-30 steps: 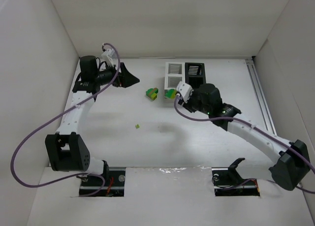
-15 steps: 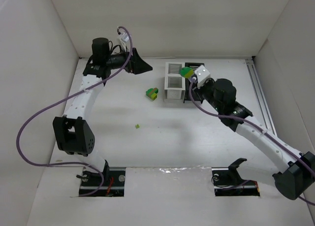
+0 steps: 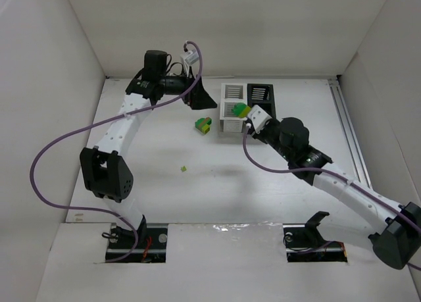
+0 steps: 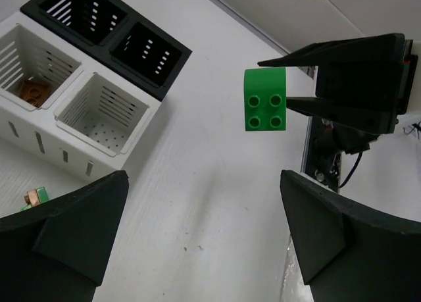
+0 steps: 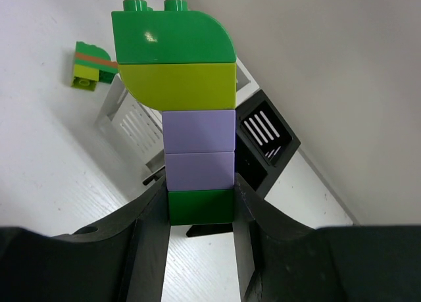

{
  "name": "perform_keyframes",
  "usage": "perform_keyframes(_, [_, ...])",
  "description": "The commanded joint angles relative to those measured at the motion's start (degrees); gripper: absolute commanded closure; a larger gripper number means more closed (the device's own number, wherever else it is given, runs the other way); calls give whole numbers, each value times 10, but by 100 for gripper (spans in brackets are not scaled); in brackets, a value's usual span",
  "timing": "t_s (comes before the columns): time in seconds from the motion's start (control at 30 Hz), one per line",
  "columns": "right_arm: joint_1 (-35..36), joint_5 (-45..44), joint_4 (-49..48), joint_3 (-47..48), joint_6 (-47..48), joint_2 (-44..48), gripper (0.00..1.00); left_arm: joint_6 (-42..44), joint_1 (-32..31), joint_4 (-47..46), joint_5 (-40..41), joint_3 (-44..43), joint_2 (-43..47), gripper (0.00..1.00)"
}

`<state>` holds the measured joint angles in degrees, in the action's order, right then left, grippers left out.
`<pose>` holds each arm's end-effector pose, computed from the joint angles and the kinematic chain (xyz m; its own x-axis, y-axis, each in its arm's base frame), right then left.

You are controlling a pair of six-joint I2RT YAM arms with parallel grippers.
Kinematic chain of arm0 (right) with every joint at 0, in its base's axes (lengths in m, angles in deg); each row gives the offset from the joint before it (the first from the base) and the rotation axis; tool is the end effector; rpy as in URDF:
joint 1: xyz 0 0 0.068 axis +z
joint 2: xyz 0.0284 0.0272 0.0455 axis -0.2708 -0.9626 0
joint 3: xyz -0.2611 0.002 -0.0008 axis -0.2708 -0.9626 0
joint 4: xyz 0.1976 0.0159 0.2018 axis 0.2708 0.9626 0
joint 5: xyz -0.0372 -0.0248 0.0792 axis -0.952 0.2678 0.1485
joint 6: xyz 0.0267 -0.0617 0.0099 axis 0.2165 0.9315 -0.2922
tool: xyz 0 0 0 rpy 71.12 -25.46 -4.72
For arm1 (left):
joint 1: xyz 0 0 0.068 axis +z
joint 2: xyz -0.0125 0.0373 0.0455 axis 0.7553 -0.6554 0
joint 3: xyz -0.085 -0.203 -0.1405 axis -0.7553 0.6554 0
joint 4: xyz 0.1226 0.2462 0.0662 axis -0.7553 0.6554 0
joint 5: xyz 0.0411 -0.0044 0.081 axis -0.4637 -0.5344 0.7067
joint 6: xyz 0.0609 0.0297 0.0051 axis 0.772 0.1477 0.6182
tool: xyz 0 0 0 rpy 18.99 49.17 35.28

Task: Sort the legos into containers by color

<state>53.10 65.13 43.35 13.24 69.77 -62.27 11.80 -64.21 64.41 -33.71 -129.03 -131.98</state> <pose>0.2445 0.1776 0.3038 0.1545 -0.5817 -0.7986 -0.4962 0.6533 -0.5718 0.3890 -0.1558 0.3777 -0.3420 0.1054 -0.9338 0.9232 0.2231 -0.3129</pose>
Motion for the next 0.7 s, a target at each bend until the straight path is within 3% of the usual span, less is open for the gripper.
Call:
perform_keyframes(0.0, [8, 10, -45, 3, 19, 16, 100, 62, -12, 18, -10, -7, 18, 1])
perform_keyframes(0.37, [38, 15, -45, 14, 37, -6, 100, 49, -37, 5, -54, -15, 7, 1])
perform_keyframes(0.67, [64, -24, -93, 14, 47, -30, 100, 50, -58, 60, -80, -50, -23, 1])
